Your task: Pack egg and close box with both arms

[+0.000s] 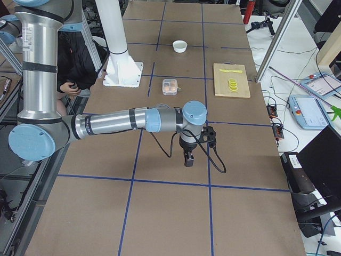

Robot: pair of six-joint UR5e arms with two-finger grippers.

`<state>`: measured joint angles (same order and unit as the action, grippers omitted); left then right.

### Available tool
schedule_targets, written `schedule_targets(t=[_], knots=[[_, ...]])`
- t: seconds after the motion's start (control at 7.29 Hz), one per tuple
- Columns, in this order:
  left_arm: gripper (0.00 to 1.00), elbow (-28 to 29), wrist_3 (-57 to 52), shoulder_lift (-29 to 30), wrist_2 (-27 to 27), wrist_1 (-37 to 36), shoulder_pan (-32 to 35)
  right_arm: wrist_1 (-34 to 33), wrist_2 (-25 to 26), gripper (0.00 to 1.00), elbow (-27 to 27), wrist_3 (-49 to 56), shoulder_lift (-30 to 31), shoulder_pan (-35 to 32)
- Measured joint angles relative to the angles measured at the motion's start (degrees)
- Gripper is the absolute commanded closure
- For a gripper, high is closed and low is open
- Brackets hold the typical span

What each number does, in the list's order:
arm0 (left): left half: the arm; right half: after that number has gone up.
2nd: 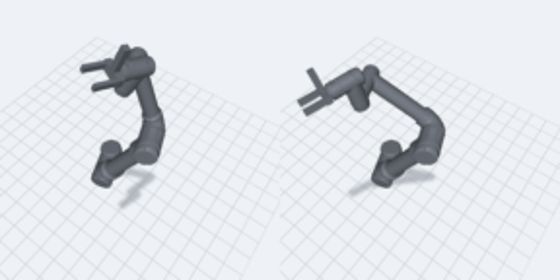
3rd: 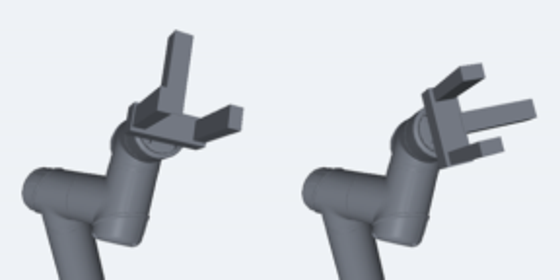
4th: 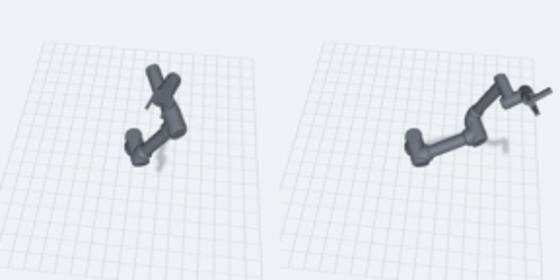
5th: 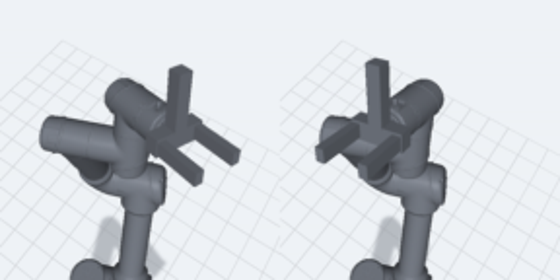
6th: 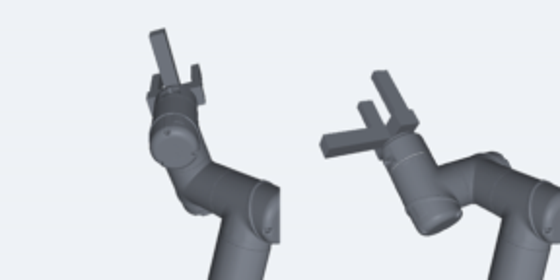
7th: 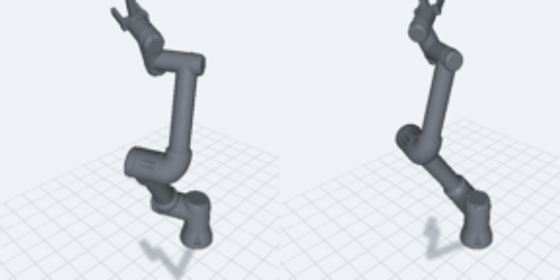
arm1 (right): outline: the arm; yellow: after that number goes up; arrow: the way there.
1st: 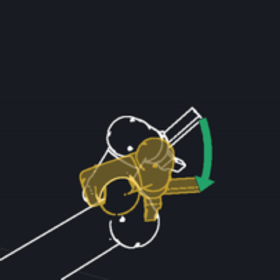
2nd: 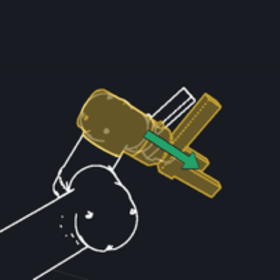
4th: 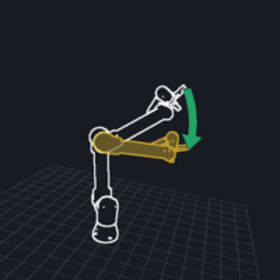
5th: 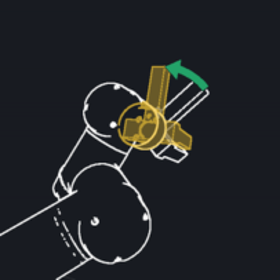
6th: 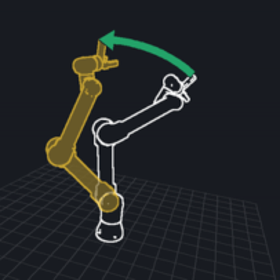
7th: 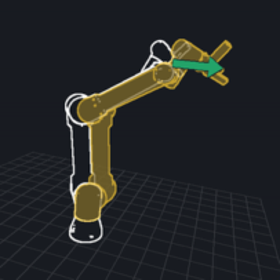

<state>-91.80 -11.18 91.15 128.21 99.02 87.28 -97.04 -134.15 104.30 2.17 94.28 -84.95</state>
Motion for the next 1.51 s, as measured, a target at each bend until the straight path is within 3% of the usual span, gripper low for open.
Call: schedule_targets(t=[0.55,0.96,1.51], knots=[[0.00,2.1,1.2,-1.1,1.2,0.5,0.0,0.0,-0.1,0.00,-0.7,-0.2,0.3,-1.0],[0.00,2.0,13.0,-1.4,6.3,0.9,-0.1,0.0,0.1,0.00,-3.7,0.2,0.7,-1.9],[0.00,1.8,18.9,-1.3,6.7,1.1,0.0,0.0,0.1,0.00,-6.0,0.8,0.6,-3.5]])
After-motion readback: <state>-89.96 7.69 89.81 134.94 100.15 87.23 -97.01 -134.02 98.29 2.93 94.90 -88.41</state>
